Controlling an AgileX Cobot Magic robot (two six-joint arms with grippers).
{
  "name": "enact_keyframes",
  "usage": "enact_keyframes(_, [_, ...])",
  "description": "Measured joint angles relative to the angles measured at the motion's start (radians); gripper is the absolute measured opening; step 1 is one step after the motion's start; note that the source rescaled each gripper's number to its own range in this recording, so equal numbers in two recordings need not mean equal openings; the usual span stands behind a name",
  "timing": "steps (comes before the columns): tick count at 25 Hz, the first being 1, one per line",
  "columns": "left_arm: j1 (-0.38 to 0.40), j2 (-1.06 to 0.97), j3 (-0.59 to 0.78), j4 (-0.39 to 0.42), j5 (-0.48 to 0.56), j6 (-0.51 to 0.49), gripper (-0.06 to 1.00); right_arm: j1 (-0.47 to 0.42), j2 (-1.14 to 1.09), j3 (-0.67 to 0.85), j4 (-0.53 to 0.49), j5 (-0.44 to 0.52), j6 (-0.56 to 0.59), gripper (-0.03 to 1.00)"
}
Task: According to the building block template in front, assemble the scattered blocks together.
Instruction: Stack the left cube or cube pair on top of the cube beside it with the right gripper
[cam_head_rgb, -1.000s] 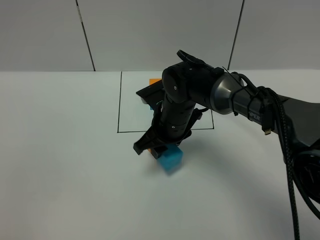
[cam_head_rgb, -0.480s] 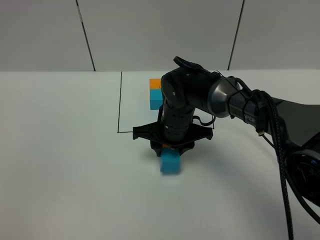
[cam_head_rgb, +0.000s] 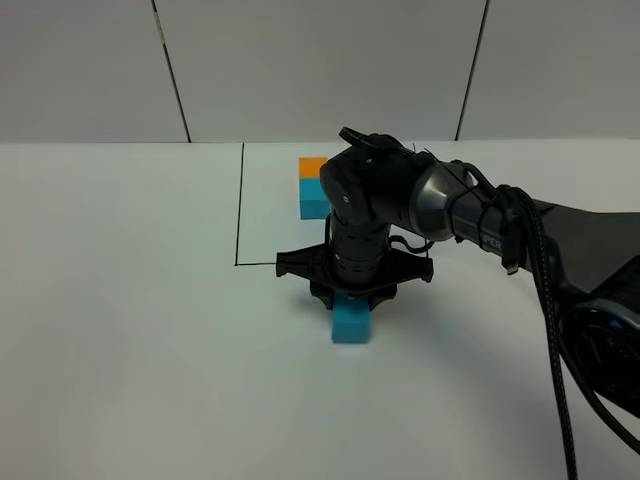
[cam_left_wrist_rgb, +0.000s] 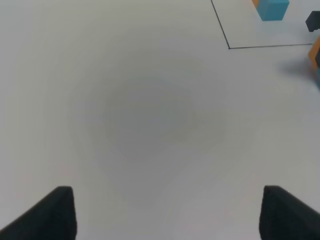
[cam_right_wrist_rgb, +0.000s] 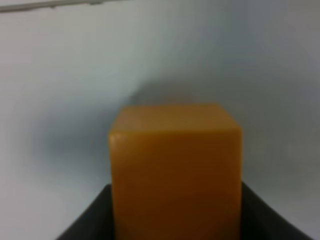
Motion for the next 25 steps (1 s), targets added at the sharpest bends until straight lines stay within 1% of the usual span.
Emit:
enact_keyframes(15, [0.0, 0.0, 0.0, 0.0, 0.0, 0.0, 0.79, 0.009, 0.015, 0.0, 0.013, -0.014, -0.001, 0.01])
enact_keyframes(21, [0.0, 0.0, 0.0, 0.0, 0.0, 0.0, 0.79, 0.009, 0.015, 0.0, 0.021, -0.015, -0.058, 0.01])
enact_keyframes(22, [0.0, 0.0, 0.0, 0.0, 0.0, 0.0, 0.79, 0.009, 0.015, 0.0, 0.024, -0.015, -0.065, 0.03])
enact_keyframes(23, [0.0, 0.0, 0.0, 0.0, 0.0, 0.0, 0.79, 0.009, 0.015, 0.0, 0.028, -0.016, -0.071, 0.09])
enact_keyframes(24, [0.0, 0.0, 0.0, 0.0, 0.0, 0.0, 0.79, 0.009, 0.015, 0.0, 0.034, -0.016, -0.075, 0.22])
enact_keyframes(25, [0.0, 0.0, 0.0, 0.0, 0.0, 0.0, 0.79, 0.009, 0.015, 0.0, 0.041, -0.017, -0.076, 0.37])
